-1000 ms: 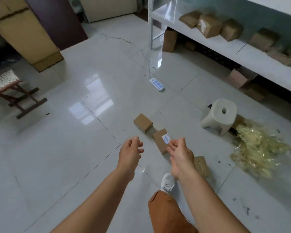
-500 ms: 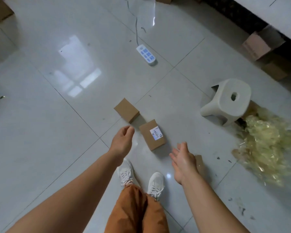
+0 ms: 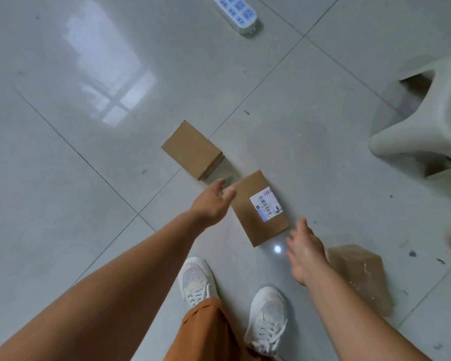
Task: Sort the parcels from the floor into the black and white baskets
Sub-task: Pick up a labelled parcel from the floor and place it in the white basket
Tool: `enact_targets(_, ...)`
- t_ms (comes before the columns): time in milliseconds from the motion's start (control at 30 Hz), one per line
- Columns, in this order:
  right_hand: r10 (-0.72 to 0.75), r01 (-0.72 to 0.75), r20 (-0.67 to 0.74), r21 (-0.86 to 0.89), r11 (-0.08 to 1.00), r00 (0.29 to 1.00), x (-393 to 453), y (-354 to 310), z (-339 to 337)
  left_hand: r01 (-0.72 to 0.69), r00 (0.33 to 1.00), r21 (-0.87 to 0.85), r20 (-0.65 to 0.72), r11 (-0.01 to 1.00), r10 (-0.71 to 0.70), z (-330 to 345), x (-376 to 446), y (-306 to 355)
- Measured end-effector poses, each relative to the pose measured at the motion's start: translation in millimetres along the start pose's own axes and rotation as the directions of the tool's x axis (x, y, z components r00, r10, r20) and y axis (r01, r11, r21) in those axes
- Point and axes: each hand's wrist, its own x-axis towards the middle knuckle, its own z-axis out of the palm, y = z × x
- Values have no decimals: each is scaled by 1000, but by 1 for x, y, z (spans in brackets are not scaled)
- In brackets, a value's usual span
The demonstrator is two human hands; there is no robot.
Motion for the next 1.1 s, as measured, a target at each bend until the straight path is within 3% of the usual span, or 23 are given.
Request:
enact_targets(133,36,-38,-56,-40,998,998,51,10,15,-40,999,109,8,993,39,23,52,-9)
enact_targets(267,99,-99,-14,8,995,995,84,18,28,0,999,175,32,985,-6,36,85,-19)
enact_targets(433,74,-75,14,129,989,997,76,13,30,72,997,97,15,993,-74,36,77,-26)
enact_targets(600,-10,6,17,203,979,1000,12,-12,17,112,991,-193,-47,975,-123,4,13,-13)
enact_targets(767,-128,130,-22,116,985,992,-81,-52,8,91,976,-471,-133,878,-172,-39,-78,26)
enact_targets(900,-247,247,-14,7,969,969,-163,-84,4,33,948,-597,-235,802,-214,-78,-150,56)
enact_targets(1100,-409,415,123,-28,909,904,-285,-121,-1,-94,921,-668,-341,738,-191,-124,-256,88)
